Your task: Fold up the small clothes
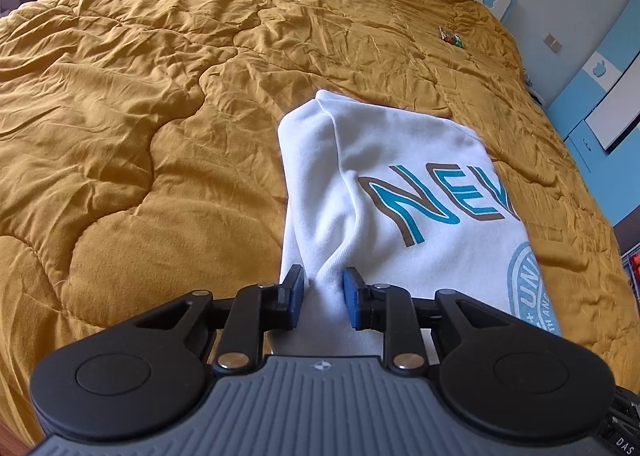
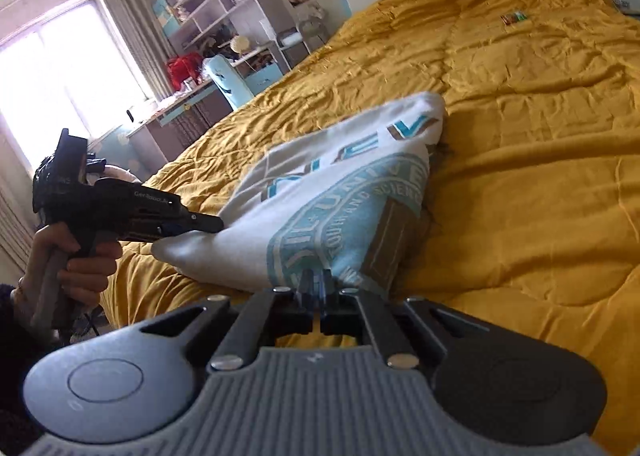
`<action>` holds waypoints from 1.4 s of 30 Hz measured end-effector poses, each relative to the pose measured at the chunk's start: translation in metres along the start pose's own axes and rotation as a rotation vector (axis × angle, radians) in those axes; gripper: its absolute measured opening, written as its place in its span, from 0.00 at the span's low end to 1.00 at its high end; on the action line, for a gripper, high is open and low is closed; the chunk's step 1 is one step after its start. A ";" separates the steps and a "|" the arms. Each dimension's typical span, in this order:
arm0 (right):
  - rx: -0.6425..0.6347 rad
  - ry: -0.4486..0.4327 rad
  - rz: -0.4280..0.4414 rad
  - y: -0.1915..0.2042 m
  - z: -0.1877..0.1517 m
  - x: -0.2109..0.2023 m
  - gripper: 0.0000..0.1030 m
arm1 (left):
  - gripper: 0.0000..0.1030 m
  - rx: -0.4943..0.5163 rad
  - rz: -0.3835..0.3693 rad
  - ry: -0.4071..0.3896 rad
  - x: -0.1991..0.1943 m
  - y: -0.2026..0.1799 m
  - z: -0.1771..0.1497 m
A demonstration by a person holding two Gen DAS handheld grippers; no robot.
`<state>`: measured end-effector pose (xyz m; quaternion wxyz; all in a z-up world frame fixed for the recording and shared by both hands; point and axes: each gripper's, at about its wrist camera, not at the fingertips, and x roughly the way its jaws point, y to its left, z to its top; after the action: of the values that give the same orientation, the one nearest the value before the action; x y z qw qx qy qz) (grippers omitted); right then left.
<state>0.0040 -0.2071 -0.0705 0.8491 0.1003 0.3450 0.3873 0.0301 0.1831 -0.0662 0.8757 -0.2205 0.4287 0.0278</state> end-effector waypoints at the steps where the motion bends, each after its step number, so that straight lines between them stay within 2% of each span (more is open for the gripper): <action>1: -0.021 -0.020 0.002 0.002 0.001 -0.005 0.00 | 0.27 -0.021 -0.005 -0.020 -0.004 0.002 0.001; 4: -0.004 -0.087 -0.031 -0.002 0.012 -0.014 0.02 | 0.23 -0.019 0.009 -0.144 -0.021 0.002 0.004; 7: 0.006 -0.140 -0.044 -0.007 0.026 -0.007 0.05 | 0.23 0.017 -0.052 -0.206 -0.031 -0.007 0.013; 10: -0.038 -0.158 -0.045 -0.002 0.041 0.010 0.05 | 0.23 0.078 -0.074 -0.200 -0.023 -0.028 0.021; 12: -0.029 -0.155 0.005 0.000 0.051 0.030 0.04 | 0.22 0.115 -0.051 -0.191 -0.010 -0.042 0.020; 14: -0.067 -0.136 0.019 0.006 0.055 0.051 0.04 | 0.19 0.118 -0.055 -0.217 0.003 -0.051 0.015; 15: -0.107 -0.121 0.002 0.011 0.055 0.062 0.04 | 0.19 0.126 -0.056 -0.231 0.009 -0.055 0.010; 17: -0.178 -0.094 -0.060 0.017 0.052 0.083 0.04 | 0.15 0.147 0.006 -0.225 0.025 -0.062 0.003; 19: -0.188 -0.066 -0.130 0.015 0.047 0.099 0.02 | 0.12 0.141 0.083 -0.200 0.041 -0.061 -0.004; 20: -0.171 -0.060 -0.161 0.008 0.042 0.105 0.00 | 0.10 0.132 0.095 -0.194 0.046 -0.057 -0.009; 22: -0.141 -0.074 -0.187 -0.001 0.035 0.107 0.00 | 0.06 0.119 0.089 -0.215 0.047 -0.049 -0.016; 25: -0.093 -0.112 -0.227 -0.010 0.033 0.103 0.00 | 0.06 0.072 0.069 -0.229 0.040 -0.037 -0.017; 29: -0.074 -0.139 -0.273 -0.013 0.036 0.099 0.00 | 0.06 -0.006 0.117 -0.245 0.027 -0.022 -0.009; 30: -0.068 -0.157 -0.286 -0.014 0.037 0.097 0.00 | 0.06 -0.014 0.099 -0.241 0.023 -0.014 -0.006; 32: -0.034 -0.263 -0.354 -0.015 0.036 0.082 0.00 | 0.20 -0.019 0.087 -0.244 0.015 0.000 -0.003; 33: -0.004 -0.307 -0.378 -0.021 0.036 0.073 0.04 | 0.23 -0.036 0.102 -0.257 0.010 0.009 -0.002; 35: 0.093 -0.359 -0.372 -0.040 0.042 0.053 0.05 | 0.35 -0.074 0.091 -0.261 0.002 0.028 0.000; 37: 0.195 -0.391 -0.342 -0.062 0.049 0.033 0.26 | 0.42 -0.127 -0.022 -0.226 -0.003 0.052 0.005; 38: 0.232 -0.403 -0.318 -0.070 0.053 0.025 0.57 | 0.51 -0.162 -0.106 -0.203 -0.005 0.062 0.008; 39: 0.263 -0.420 -0.289 -0.077 0.054 0.018 0.71 | 0.56 -0.193 -0.191 -0.179 -0.004 0.071 0.011; 40: 0.305 -0.441 -0.231 -0.086 0.055 0.010 0.73 | 0.65 -0.211 -0.252 -0.154 -0.002 0.075 0.015; 42: 0.394 -0.415 -0.105 -0.103 0.059 0.006 0.81 | 0.74 -0.239 -0.323 -0.082 0.006 0.080 0.023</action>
<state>0.1063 -0.2670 -0.0746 0.8847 0.3222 0.2371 0.2396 0.0314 0.2642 -0.0874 0.8532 -0.3873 0.3453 -0.0531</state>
